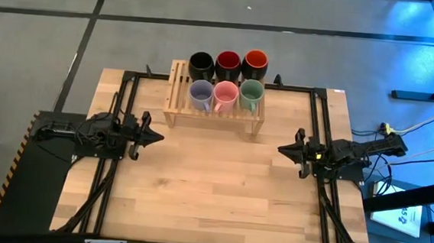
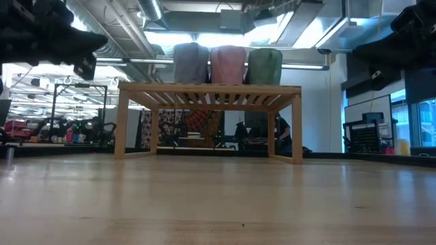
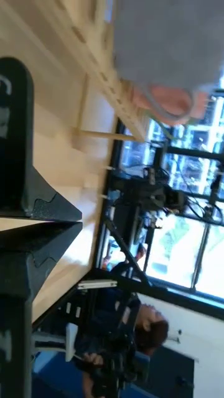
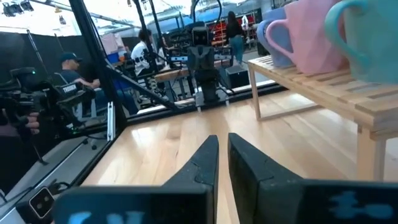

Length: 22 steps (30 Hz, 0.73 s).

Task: Place coffee mugs
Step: Return to Home Position

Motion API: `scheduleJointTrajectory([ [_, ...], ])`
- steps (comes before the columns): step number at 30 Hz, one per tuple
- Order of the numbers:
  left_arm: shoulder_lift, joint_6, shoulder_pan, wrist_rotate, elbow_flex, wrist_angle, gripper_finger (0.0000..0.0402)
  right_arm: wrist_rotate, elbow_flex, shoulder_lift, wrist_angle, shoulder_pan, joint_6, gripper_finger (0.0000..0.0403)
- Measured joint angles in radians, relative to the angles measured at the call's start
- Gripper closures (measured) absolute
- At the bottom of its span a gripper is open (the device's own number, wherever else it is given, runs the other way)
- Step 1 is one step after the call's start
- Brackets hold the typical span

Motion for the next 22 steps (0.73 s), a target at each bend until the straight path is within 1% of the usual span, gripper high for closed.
scheduleJointTrajectory([
  [2,0.0,-0.017,0.0,-0.013,0.0,-0.004,0.0395,0.0,0.0,0.003,0.0,0.0,0.0,0.0379],
  [22,0.004,-0.02,0.0,-0.014,0.0,0.001,0.0395,0.0,0.0,0.004,-0.002,0.0,0.0,0.0379],
])
